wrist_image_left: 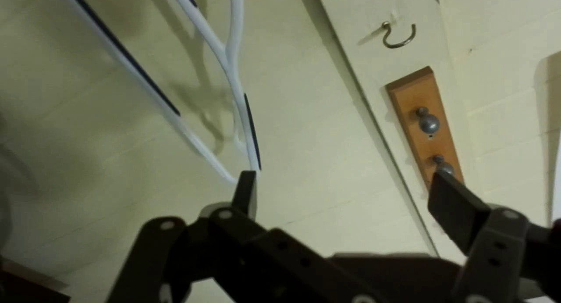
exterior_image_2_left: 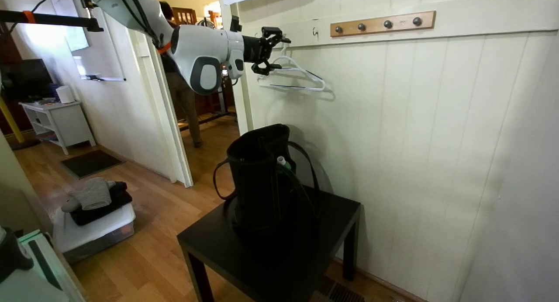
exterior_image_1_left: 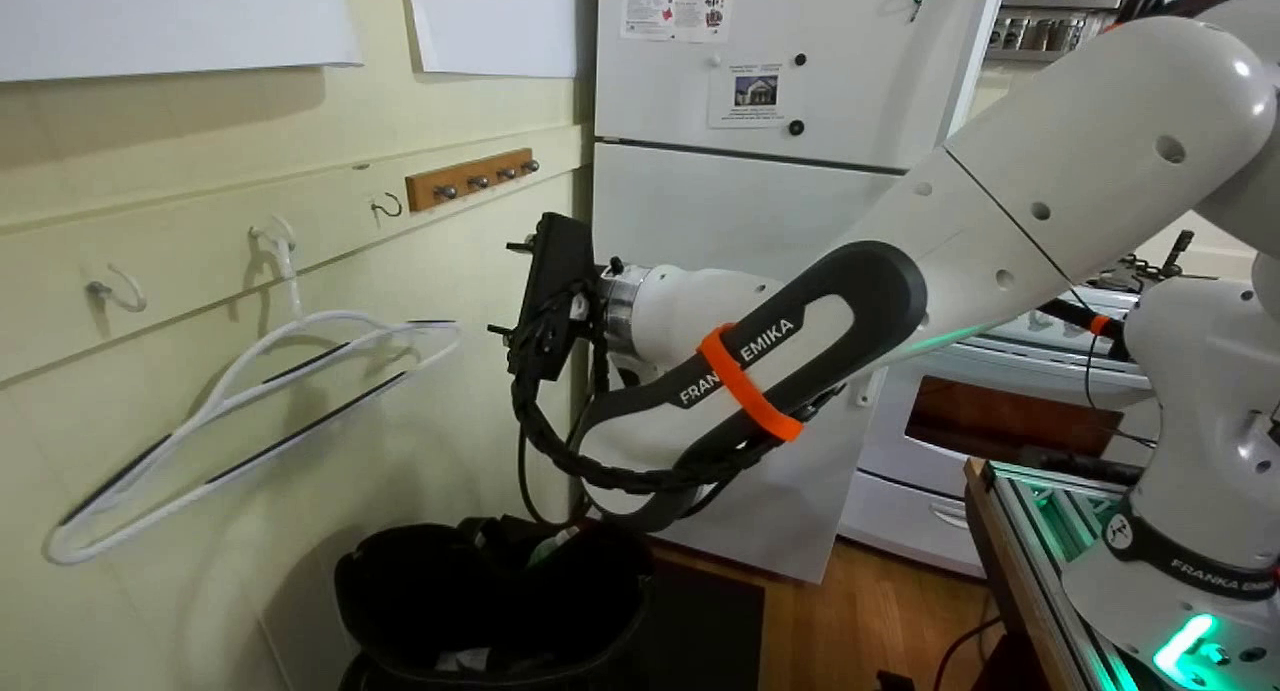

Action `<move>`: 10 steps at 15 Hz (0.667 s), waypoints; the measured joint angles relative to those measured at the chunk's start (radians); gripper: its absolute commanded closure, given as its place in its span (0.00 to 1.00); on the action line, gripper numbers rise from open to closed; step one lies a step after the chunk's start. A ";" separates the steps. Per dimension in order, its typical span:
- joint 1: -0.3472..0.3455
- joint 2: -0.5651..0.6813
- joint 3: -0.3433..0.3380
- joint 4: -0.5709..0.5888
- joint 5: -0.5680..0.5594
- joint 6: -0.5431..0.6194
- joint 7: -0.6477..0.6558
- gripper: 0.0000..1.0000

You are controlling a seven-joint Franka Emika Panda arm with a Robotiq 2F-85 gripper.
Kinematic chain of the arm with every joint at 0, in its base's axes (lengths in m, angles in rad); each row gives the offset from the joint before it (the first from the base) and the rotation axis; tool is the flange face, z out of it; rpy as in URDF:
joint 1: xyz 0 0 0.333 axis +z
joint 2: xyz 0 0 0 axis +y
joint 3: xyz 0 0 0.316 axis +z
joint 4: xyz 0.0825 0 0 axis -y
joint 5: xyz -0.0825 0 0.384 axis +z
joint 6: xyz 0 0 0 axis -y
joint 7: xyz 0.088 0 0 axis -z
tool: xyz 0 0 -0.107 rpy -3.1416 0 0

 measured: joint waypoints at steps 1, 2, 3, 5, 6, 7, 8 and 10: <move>-0.017 -0.013 0.014 -0.016 -0.043 -0.011 0.044 0.00; -0.035 -0.028 0.029 -0.034 -0.081 -0.022 0.083 0.00; -0.051 -0.048 0.043 -0.054 -0.113 -0.033 0.115 0.00; -0.148 -0.115 0.164 -0.088 -0.120 -0.035 0.080 0.00; -0.209 -0.155 0.238 -0.106 -0.114 -0.035 0.044 0.00; -0.271 -0.197 0.311 -0.129 -0.110 -0.035 0.013 0.00; -0.330 -0.237 0.380 -0.154 -0.101 -0.041 -0.012 0.00; -0.423 -0.308 0.485 -0.207 -0.054 -0.069 -0.060 0.00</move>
